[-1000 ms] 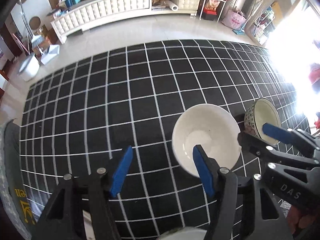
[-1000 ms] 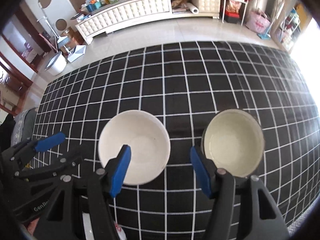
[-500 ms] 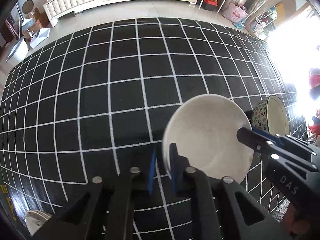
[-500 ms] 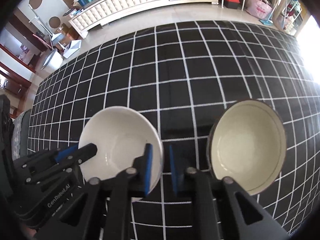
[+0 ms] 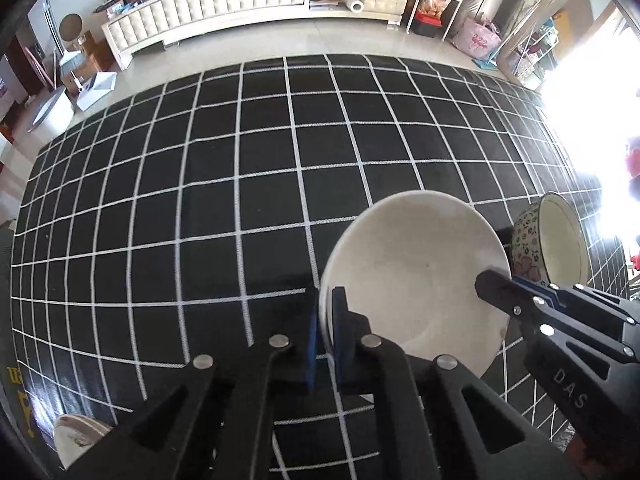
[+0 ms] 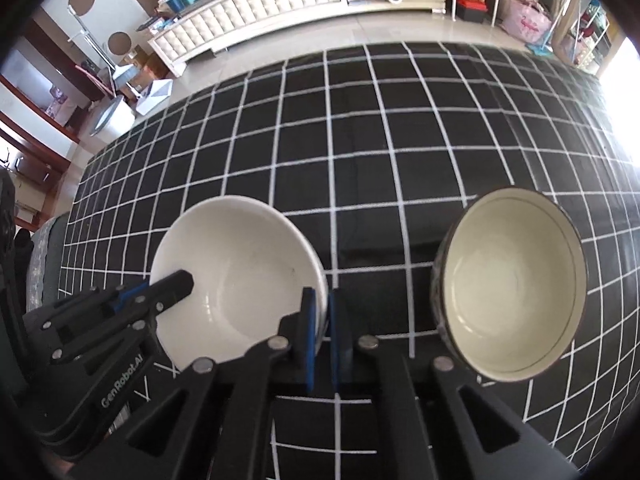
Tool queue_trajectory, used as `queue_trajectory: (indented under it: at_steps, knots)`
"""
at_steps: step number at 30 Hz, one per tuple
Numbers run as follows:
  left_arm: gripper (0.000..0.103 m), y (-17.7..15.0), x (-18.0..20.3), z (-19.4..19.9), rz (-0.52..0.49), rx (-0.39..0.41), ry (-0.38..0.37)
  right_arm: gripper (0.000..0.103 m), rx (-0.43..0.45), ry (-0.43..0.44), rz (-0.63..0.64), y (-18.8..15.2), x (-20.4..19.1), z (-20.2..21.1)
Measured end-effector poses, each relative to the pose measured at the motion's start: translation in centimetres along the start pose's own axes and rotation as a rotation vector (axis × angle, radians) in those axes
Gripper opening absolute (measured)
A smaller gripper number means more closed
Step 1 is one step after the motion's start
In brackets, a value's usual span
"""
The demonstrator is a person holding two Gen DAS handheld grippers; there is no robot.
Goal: Organize plates and bowls
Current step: 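Carry the cream bowl over the white bowl with the left gripper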
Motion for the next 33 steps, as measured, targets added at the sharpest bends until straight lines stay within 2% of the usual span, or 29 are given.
queue_trajectory:
  at_steps: [10, 13, 20, 24, 28, 33]
  knots:
    - [0.006, -1.6, -1.6, 4.9, 0.019, 0.032, -0.005, 0.009, 0.017, 0.070, -0.011, -1.3, -2.4, 3.5]
    - [0.006, -3.7, -2.5, 6.9, 0.032, 0.047, -0.006, 0.009, 0.030, 0.079, -0.006, -2.1, -3.2, 4.7]
    - [0.006, -9.6, -4.3, 9.7, 0.063, 0.037, -0.003, 0.009, 0.015, 0.085, 0.030, -7.1, -5.4, 6.9]
    - [0.006, -11.3, -4.6, 10.6, 0.065, 0.037, -0.011, 0.009, 0.008, 0.090, 0.031, -9.1, -6.0, 7.4]
    - [0.006, -13.2, -4.7, 11.6, 0.037, 0.042, 0.017, 0.009, -0.002, 0.085, 0.027, -10.6, -6.5, 7.7]
    - [0.006, -15.4, -5.0, 11.3, 0.036, 0.027, 0.019, 0.009, -0.011, 0.065, 0.036, -12.7, -6.8, 7.4]
Point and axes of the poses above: each gripper's, at about its wrist camera, not at the fingertips, and z roughly against the way its jaws point, x to its right, y to its top, the point moved 8 cm from there along -z, roughly the way its jaws point, and after that the axes turned 1 degree about z, right-handed, at the moved point
